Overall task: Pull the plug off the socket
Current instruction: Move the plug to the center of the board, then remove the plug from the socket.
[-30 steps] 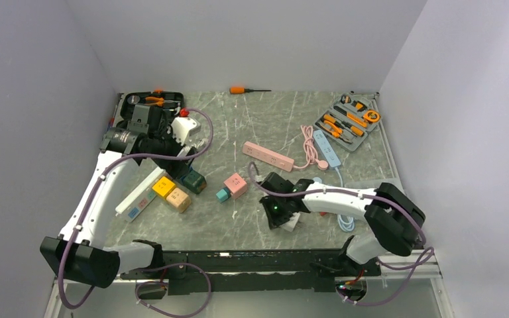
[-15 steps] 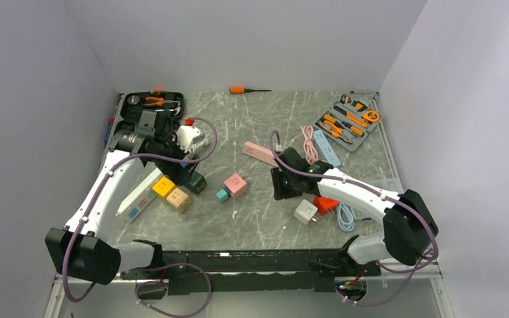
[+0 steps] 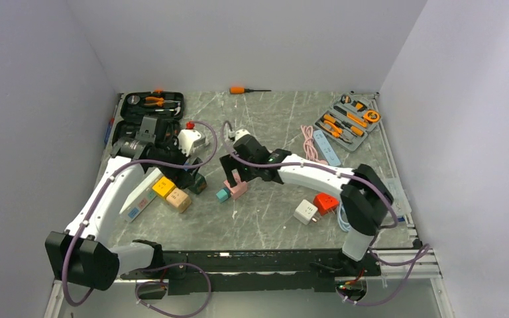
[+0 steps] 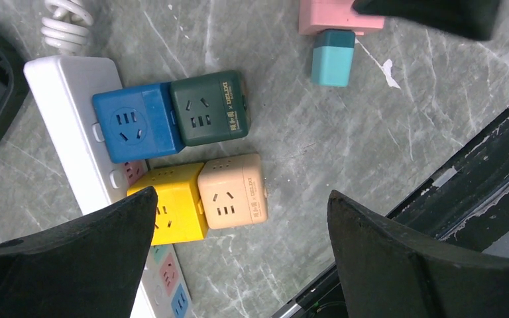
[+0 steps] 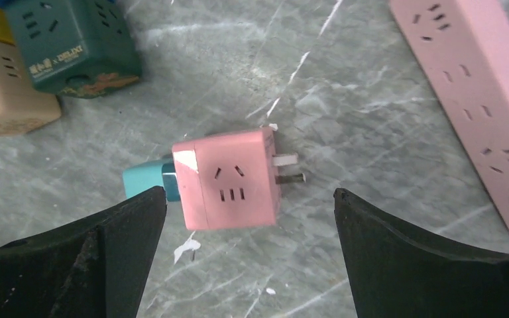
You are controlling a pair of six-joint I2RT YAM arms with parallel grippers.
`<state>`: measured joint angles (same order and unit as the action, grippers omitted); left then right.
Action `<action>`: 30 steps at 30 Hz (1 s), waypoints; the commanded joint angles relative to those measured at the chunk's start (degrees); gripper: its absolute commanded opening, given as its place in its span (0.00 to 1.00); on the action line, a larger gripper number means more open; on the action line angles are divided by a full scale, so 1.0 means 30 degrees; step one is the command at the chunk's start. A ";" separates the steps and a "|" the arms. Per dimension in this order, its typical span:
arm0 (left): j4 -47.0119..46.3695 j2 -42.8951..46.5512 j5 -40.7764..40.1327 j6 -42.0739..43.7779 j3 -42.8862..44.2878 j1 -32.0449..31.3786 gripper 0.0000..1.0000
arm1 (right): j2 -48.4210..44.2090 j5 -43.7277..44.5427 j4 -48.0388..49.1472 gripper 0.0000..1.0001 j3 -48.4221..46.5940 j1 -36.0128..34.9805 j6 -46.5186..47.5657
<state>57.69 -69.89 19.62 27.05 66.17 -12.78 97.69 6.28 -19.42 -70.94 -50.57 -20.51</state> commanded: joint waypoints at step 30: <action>-0.3745 0.3679 0.2110 0.1012 -0.2216 -0.0444 0.99 | 0.3485 0.0527 0.2497 0.25 -0.0932 -0.0199 -0.0850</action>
<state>51.20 -60.23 22.37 28.08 59.75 -12.78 111.00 8.56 -11.92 -74.35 -52.71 -21.71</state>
